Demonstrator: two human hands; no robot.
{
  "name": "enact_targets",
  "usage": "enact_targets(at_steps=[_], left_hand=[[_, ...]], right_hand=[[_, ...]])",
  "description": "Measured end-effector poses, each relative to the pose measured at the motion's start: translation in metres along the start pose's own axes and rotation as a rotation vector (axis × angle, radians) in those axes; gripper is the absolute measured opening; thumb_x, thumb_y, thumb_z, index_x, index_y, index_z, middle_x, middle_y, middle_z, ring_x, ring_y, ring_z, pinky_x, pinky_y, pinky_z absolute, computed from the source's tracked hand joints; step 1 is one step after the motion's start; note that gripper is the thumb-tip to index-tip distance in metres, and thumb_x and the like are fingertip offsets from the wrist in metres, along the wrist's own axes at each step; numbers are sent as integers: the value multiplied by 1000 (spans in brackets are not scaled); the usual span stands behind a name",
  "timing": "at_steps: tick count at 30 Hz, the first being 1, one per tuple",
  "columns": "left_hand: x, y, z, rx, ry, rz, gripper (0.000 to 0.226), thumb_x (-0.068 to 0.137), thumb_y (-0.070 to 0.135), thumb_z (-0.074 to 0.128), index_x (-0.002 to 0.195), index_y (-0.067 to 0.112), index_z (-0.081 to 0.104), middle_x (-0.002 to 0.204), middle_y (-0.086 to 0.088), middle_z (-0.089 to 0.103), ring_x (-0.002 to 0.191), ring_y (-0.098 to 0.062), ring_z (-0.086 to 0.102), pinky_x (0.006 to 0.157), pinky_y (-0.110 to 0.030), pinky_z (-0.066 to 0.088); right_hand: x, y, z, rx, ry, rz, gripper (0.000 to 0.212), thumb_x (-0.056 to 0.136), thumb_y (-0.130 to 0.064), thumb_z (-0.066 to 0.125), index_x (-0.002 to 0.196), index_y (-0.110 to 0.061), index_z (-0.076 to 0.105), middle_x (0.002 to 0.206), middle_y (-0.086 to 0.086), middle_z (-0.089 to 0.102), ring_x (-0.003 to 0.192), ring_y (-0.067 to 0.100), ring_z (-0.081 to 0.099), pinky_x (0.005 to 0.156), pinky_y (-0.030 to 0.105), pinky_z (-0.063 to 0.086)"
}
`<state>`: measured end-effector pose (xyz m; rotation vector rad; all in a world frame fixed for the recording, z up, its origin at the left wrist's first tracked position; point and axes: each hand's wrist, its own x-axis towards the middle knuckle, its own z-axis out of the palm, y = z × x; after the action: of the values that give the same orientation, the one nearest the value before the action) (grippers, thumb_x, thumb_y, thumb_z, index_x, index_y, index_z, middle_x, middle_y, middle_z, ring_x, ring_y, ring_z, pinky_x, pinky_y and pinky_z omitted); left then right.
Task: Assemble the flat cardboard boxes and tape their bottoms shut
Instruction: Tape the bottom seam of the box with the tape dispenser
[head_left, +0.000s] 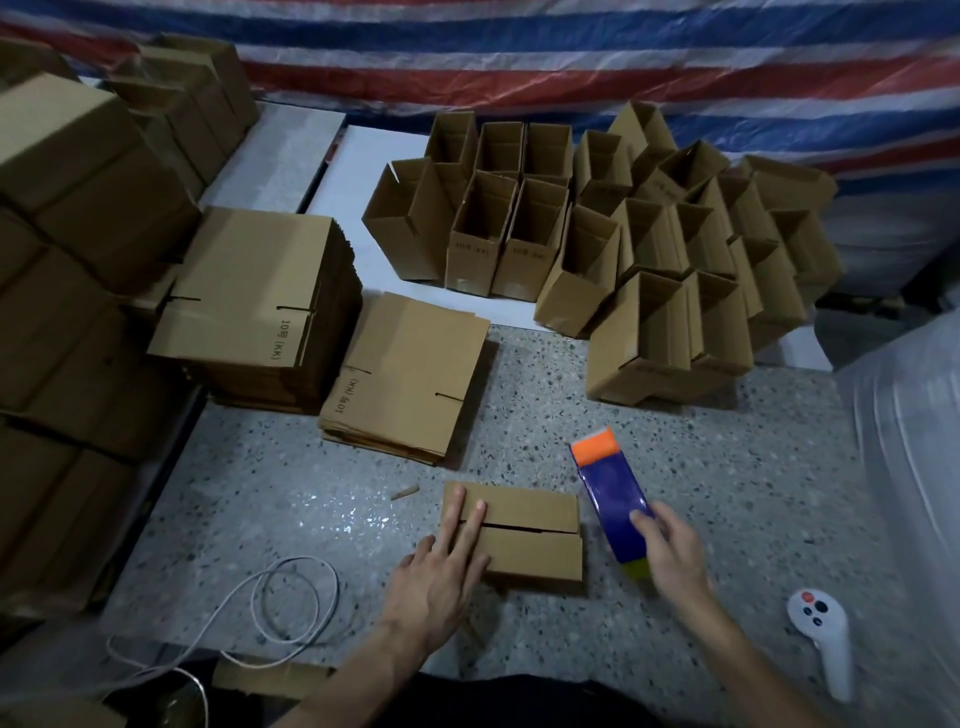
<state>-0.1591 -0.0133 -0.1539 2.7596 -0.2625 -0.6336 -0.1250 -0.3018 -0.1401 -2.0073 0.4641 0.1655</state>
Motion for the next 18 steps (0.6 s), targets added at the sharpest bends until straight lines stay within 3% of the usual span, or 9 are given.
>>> enact_targets(at_steps=[2,4,6,9,13,15,17,18], left_hand=[[-1,1,-1,-10,3,-7,66,103,58,13,153,39,-25,151,16,-48,121,-18,54,90,-38,55],[0,2,-2,-12,6,-11,66,103,58,15,153,40,-25,151,16,-48,120,-19,54,89,-39,55],[-1,1,1,-34,29,-18,66,103,58,16,152,43,-24,151,18,-46,119,-21,54,86,-40,55],[0,-4,7,-99,68,-4,62,102,61,19,152,50,-17,153,25,-40,114,-22,55,82,-41,54],[5,-16,7,-272,140,16,46,99,62,34,145,60,28,158,37,-15,108,-14,44,88,-30,42],[11,-18,4,-392,165,-10,29,95,54,50,122,58,60,156,40,6,100,-8,35,86,-25,34],[16,-16,-4,-753,170,-95,18,89,42,59,94,50,75,147,42,29,104,-4,38,88,-18,32],[17,-13,-11,-1022,149,-150,20,88,34,61,90,43,79,143,40,39,112,1,44,88,-13,33]], right_hand=[[-2,-27,-4,209,-61,-47,16,97,-18,59,90,-10,70,73,21,70,62,42,67,58,46,55],[-2,-53,-6,304,-133,-110,31,88,-37,61,87,-9,72,64,22,68,49,39,64,43,36,51],[0,-72,-3,223,-205,-202,44,83,-51,63,75,-9,72,53,14,62,41,26,58,40,26,42],[5,-88,12,50,-368,-284,41,78,-53,69,53,-21,62,43,-2,51,40,8,46,43,20,32],[11,-90,29,-148,-447,-237,36,71,-57,70,50,-29,62,44,-8,52,43,1,45,46,20,30],[13,-92,30,-168,-479,-219,32,69,-60,69,52,-33,66,46,-9,57,43,0,48,46,16,32],[14,-93,29,-191,-504,-226,30,72,-56,70,51,-35,65,45,-10,55,42,0,48,46,13,30],[14,-94,30,-197,-510,-227,29,74,-52,71,51,-36,65,45,-11,55,42,-1,48,46,13,30]])
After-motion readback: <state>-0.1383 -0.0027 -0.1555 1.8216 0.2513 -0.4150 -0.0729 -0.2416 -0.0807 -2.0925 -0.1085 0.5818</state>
